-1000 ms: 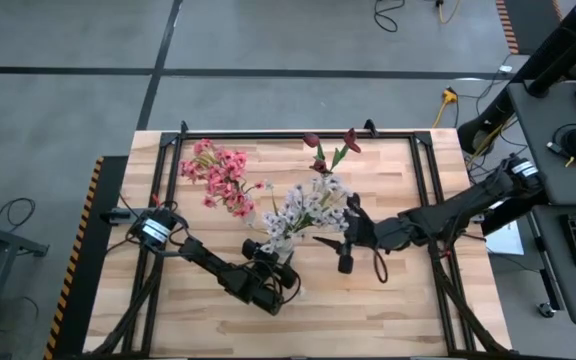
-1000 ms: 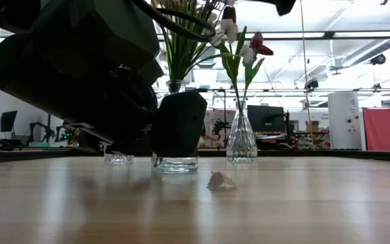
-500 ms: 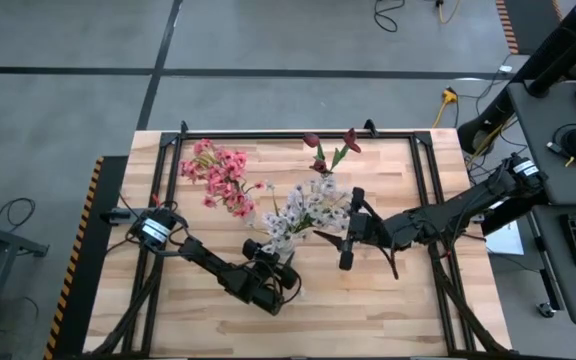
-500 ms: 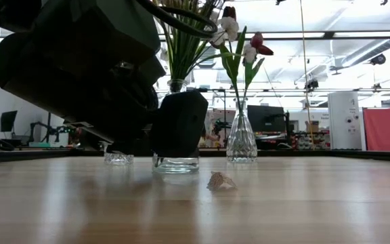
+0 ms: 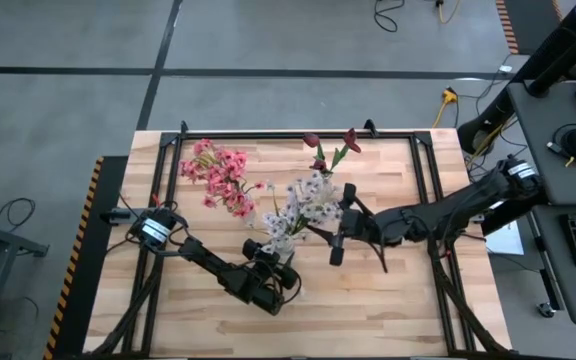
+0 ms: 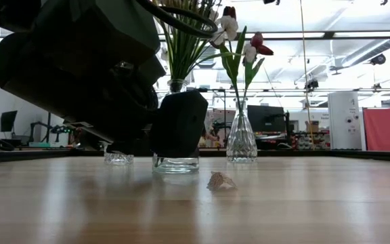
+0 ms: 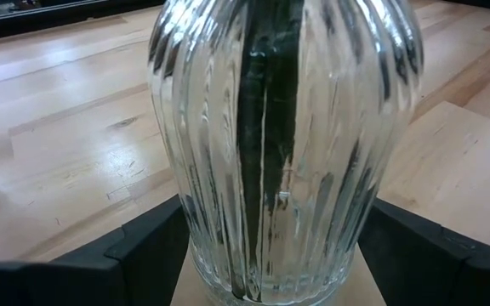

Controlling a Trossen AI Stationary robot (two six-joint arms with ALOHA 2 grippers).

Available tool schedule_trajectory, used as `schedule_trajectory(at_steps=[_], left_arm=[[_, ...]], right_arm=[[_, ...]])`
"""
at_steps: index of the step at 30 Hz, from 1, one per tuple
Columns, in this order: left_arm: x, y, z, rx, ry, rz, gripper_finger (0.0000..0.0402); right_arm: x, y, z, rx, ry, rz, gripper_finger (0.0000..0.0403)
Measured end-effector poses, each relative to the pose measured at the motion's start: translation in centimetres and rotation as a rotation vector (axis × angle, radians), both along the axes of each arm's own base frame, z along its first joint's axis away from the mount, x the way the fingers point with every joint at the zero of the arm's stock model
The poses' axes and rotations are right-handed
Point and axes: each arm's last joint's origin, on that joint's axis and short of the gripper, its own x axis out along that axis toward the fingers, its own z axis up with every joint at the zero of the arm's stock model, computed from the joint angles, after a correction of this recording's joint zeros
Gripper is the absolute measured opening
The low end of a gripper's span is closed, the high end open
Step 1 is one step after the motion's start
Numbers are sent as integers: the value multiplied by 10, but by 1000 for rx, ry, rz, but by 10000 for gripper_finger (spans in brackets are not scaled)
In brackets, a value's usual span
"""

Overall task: Sort flowers into vase by color
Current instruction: Put the white flower into the top transparent vase

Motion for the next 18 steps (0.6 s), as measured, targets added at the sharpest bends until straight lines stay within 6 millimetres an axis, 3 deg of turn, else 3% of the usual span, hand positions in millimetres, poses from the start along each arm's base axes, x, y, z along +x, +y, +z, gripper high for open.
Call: schedule_trajectory(at_steps=[8, 18], left_arm=[[0, 0, 0, 2, 3, -1, 298], [-1, 1, -1, 3, 4, 0, 298]], right_arm=[[16, 5, 5, -66, 56, -25, 187], [19, 7, 16, -71, 92, -11, 42]])
